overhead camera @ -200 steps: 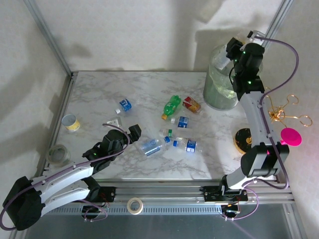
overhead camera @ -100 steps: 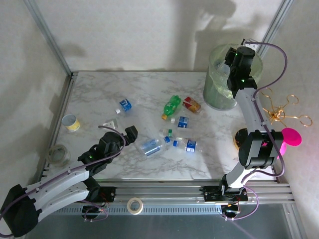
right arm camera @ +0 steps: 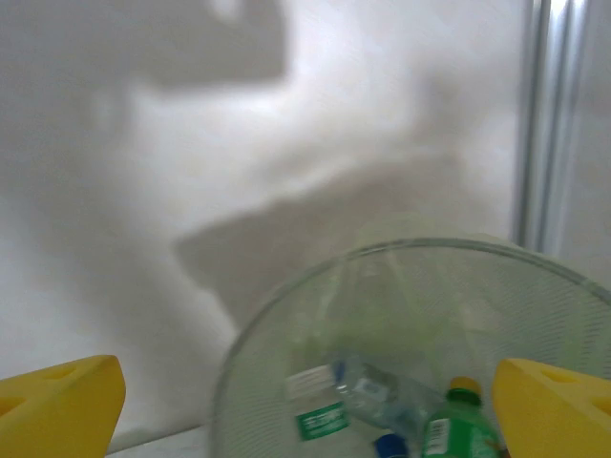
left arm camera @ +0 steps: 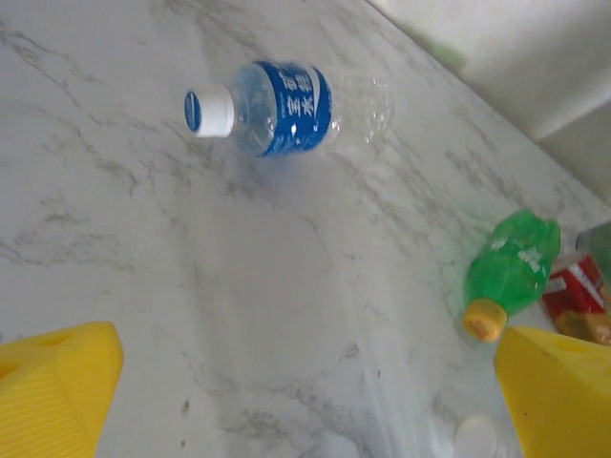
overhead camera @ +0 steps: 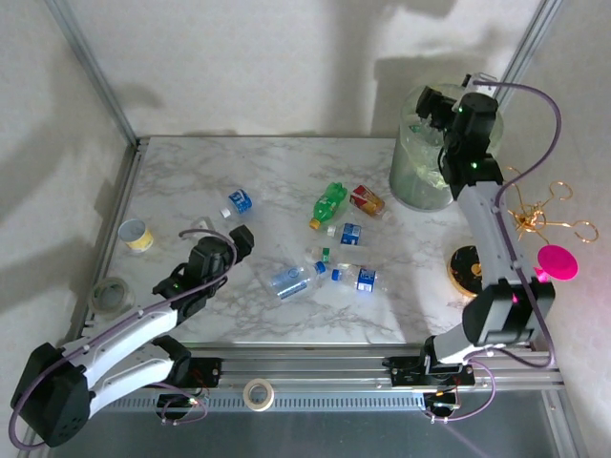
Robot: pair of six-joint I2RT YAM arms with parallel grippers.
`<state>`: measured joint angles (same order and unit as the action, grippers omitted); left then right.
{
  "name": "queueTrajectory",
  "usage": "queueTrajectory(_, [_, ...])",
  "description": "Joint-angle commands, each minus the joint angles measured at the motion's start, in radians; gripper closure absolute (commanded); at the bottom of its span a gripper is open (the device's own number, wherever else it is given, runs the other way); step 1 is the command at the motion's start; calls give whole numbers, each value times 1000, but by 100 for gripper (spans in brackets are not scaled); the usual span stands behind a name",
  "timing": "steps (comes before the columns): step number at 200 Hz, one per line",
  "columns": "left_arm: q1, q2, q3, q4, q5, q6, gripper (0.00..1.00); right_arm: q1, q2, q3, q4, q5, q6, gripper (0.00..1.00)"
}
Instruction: Put the plastic bottles in the bin
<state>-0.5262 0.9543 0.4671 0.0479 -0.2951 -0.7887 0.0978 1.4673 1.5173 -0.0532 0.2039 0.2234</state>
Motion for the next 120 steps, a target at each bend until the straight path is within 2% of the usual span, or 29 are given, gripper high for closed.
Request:
queueTrajectory(1, [61,43,67,1,30,-55,0,60,-100,-96,35,-92,19,1])
queueTrajectory(50, [211,223,228,-56,118,-175,0,286,-210,-328,75,-155,59,1])
queueTrajectory(92, [283,404,363,-131,216,-336,1,458,-255,-529,165,-104,118,1])
queueTrajectory(105, [287,453,405,-99,262,-302,0,488,-263,-591,199,-92,144,1])
queueTrajectory(120, [289,513,492,-113,282,-177,0,506,-264,-644,218,-89,168,1])
